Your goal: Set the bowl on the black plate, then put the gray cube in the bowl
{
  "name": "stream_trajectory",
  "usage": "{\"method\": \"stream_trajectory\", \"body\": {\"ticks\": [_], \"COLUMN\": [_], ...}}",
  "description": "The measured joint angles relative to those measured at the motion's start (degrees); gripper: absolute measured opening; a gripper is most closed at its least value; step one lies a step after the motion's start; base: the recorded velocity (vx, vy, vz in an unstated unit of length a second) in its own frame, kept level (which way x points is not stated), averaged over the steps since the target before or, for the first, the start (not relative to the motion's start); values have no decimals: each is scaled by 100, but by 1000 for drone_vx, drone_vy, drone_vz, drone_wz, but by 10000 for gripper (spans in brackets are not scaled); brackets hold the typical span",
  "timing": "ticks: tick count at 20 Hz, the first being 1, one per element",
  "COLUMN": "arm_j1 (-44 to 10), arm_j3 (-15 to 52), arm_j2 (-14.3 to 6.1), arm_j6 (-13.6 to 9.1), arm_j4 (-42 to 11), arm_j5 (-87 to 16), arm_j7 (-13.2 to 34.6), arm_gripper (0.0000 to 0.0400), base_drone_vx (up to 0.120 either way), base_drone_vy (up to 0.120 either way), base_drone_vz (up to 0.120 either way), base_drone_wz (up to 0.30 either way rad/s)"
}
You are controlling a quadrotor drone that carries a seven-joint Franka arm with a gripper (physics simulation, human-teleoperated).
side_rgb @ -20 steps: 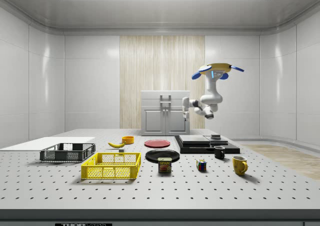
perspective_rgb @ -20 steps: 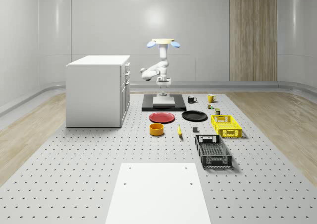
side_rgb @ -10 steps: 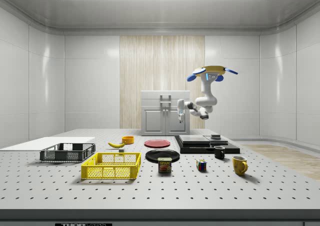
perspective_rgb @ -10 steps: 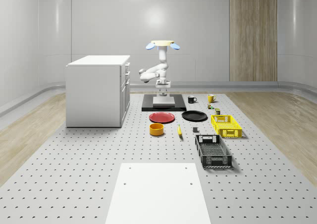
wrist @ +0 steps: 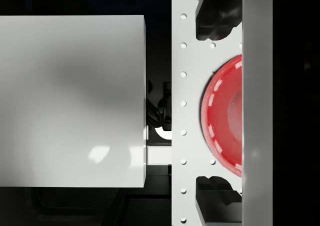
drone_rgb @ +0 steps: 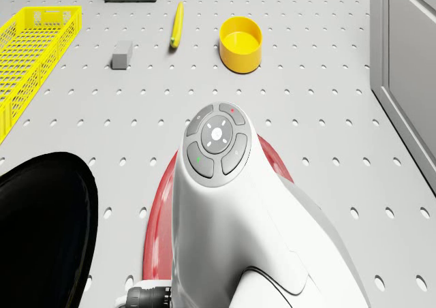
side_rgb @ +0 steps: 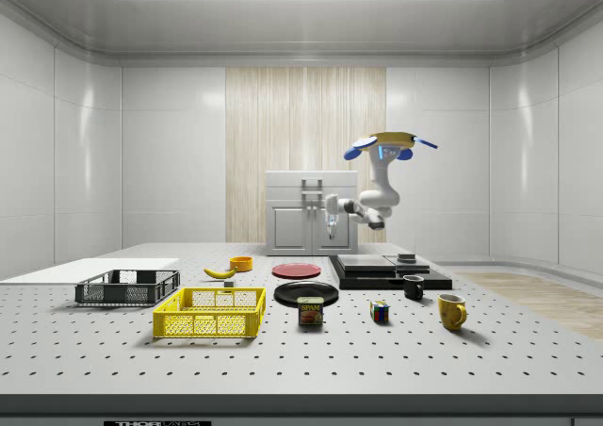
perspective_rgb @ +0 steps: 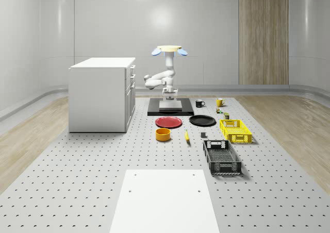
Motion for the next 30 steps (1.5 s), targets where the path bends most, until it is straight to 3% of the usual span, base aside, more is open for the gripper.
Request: {"method": "stream_trajectory", "body": {"ticks": [7,17,30], "arm_j1": [-56,-125,-200], "arm_j3": [50,111,175], "arm_j2": [-180,-419,-696], "arm_j6": [166,387,645], "arm_j4": [12,27,44], "arm_j5": [91,207,337], "arm_j7": [52,116,185], "arm_gripper": [400,400,400], "base_drone_vx": [120,120,120], "base_drone_vy": [0,-24,0], "base_drone_vz": [-63,0,-86], "base_drone_wz": [0,0,0]}}
